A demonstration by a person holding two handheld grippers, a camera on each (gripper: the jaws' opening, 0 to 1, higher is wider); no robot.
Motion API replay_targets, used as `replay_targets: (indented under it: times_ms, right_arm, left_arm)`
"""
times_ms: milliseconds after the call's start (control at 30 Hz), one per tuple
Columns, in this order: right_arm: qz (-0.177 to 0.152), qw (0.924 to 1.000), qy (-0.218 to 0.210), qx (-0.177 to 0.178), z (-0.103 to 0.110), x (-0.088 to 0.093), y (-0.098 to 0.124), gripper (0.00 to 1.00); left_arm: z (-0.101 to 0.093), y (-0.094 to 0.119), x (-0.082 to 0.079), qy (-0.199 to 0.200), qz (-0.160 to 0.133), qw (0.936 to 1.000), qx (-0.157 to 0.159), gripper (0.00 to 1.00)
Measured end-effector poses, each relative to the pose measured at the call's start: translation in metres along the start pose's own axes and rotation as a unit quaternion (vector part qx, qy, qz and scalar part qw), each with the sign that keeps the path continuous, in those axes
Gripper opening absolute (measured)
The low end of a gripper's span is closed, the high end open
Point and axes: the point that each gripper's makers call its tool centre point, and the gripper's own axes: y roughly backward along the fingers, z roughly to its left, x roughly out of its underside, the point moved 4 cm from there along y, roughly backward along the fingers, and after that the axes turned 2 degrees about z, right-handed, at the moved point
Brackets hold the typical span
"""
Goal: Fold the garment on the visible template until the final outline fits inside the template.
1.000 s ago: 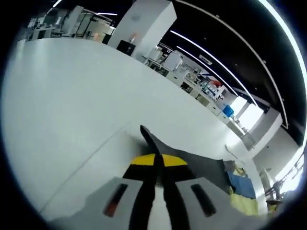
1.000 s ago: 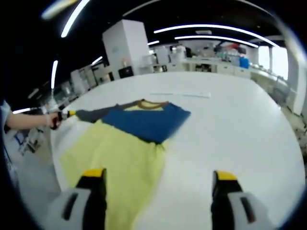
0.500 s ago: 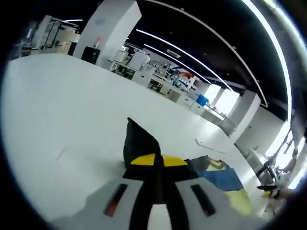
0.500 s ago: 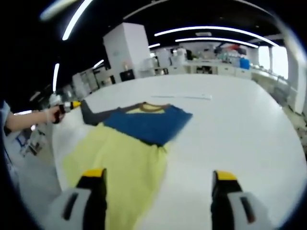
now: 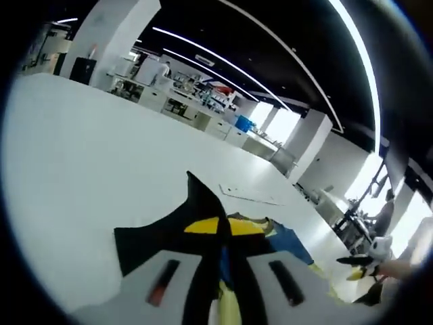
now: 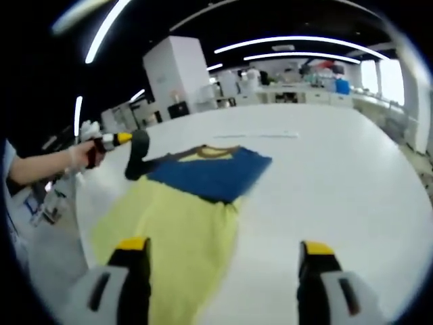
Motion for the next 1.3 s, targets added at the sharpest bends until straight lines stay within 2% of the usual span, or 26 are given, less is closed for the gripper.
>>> replay_targets:
  times_ms: [133, 333, 800, 1067, 1300]
  right_arm:
    - [0.000, 1.0000, -0.002, 0.000, 0.000, 0.002, -0.001, 0.90]
    - [0.000, 1.0000, -0.004, 0.002, -0.002, 0.006, 0.001, 0.90]
    - [0.007, 0.9998, -0.015, 0.012, -0.008, 0.017, 0.007, 0.90]
    - [0.008, 0.9996, -0.022, 0.016, -0.010, 0.021, 0.011, 0.90]
    - [0.010, 0.9993, -0.029, 0.021, -0.014, 0.025, 0.013, 0.89]
  left_arm:
    - [-0.025, -0.022, 0.006, -0.005, 0.012, 0.9996, 0.026, 0.00]
    - [-0.052, -0.050, 0.014, -0.008, 0.025, 0.9982, 0.053, 0.00]
    - [-0.135, -0.099, 0.039, -0.001, 0.043, 0.9901, 0.134, 0.00]
    - [-0.175, -0.125, 0.071, -0.011, 0.075, 0.9829, 0.168, 0.00]
    - [-0.186, -0.142, 0.102, -0.012, 0.110, 0.9772, 0.181, 0.00]
